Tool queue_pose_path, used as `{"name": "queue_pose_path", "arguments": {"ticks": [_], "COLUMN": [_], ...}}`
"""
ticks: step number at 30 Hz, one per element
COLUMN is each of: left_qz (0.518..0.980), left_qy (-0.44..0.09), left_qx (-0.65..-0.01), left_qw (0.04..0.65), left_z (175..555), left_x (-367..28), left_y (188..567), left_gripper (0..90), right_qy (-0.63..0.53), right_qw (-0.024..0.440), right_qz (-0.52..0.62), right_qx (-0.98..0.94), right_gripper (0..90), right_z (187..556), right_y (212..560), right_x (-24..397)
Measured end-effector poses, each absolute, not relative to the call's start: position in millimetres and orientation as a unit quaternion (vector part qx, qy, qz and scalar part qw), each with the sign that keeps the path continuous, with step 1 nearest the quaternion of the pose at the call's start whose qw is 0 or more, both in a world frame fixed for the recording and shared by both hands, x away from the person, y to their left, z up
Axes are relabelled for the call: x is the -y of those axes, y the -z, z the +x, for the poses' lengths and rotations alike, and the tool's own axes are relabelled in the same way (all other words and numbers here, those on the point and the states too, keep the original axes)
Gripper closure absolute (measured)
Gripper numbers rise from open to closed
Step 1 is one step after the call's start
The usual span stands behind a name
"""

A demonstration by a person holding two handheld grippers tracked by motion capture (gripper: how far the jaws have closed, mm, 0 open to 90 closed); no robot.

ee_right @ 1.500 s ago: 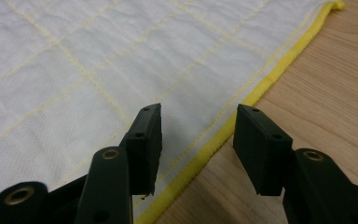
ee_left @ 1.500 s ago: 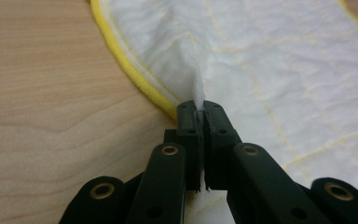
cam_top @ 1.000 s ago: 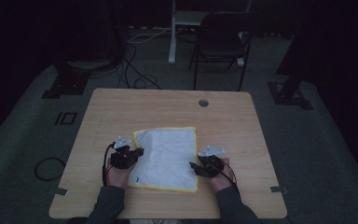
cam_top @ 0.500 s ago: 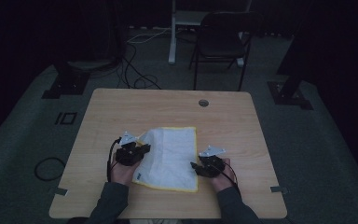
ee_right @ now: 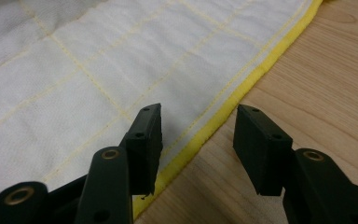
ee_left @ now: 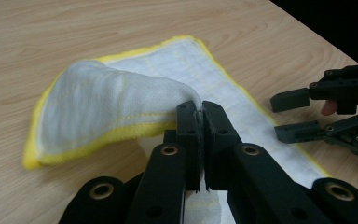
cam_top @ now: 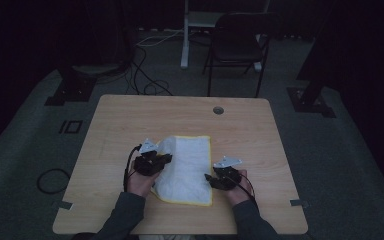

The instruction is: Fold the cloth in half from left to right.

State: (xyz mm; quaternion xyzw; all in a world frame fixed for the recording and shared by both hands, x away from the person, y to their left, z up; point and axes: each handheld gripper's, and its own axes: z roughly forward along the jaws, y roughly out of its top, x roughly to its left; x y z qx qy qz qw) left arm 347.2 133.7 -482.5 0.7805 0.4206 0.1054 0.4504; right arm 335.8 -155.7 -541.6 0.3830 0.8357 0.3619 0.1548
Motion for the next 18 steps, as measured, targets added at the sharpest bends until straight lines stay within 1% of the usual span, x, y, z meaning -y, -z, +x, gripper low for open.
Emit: {"name": "queue_pose_path", "arguments": {"ticks": [18], "left_qz": [0.795], "left_qy": [-0.097], "left_qx": [-0.400], "left_qw": [0.445], "left_z": [352], "left_x": [-111], "left_y": [485], "left_gripper": [87.1], "right_qy": [-0.363], "right_qw": [0.152], "right_qz": [0.386], "right_qx": [-0.834], "right_gripper": [51.7], "right_z": [336], "right_y": [542], "right_x": [157]}}
